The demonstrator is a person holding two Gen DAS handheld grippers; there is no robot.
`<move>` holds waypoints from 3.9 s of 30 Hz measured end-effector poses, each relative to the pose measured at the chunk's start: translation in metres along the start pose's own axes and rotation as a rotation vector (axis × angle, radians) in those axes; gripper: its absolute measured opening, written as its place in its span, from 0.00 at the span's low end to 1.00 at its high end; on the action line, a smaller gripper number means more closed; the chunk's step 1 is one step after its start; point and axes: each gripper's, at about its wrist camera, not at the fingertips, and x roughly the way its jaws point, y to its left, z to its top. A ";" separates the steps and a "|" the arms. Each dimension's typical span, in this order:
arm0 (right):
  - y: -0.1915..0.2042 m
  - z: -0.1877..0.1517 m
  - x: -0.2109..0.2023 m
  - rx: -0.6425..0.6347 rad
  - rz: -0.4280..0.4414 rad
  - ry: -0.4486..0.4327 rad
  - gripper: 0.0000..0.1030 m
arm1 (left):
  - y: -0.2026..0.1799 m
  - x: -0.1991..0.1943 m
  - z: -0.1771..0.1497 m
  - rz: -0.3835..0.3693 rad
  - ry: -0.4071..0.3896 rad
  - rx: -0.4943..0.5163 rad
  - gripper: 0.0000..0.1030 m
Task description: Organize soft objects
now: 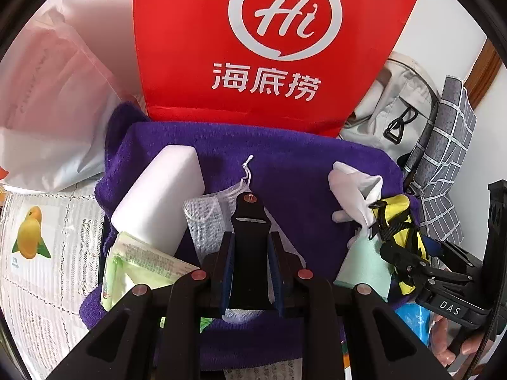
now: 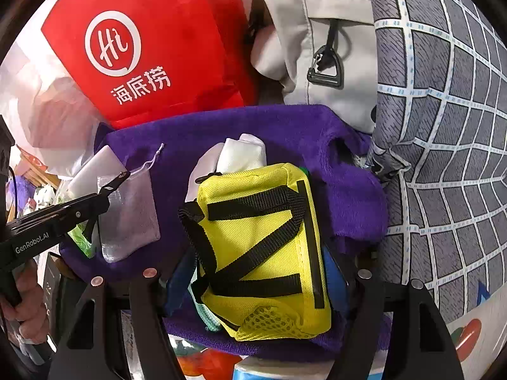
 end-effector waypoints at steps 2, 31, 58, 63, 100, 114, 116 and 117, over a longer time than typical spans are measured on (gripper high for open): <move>0.002 0.000 -0.006 -0.006 -0.012 -0.034 0.75 | 0.000 0.000 0.000 -0.007 0.008 0.009 0.20; 0.055 -0.074 -0.112 -0.126 0.022 -0.125 0.75 | -0.026 -0.080 -0.001 -0.064 -0.128 0.050 0.25; 0.119 -0.188 -0.044 -0.161 -0.076 -0.075 0.36 | 0.001 -0.171 -0.006 -0.074 -0.311 0.054 0.42; 0.117 -0.191 -0.051 -0.155 -0.058 -0.097 0.22 | -0.003 -0.177 -0.010 -0.076 -0.323 0.068 0.42; 0.015 -0.279 -0.227 0.015 -0.091 -0.357 0.22 | -0.058 -0.121 -0.258 0.109 0.098 0.111 0.42; -0.013 -0.284 -0.230 0.096 -0.081 -0.366 0.22 | -0.056 -0.102 -0.271 0.164 0.041 0.142 0.19; -0.013 -0.283 -0.226 0.094 -0.086 -0.358 0.22 | -0.057 -0.105 -0.277 0.153 0.043 0.181 0.20; -0.014 -0.283 -0.224 0.095 -0.086 -0.356 0.22 | -0.058 -0.106 -0.280 0.152 0.039 0.201 0.20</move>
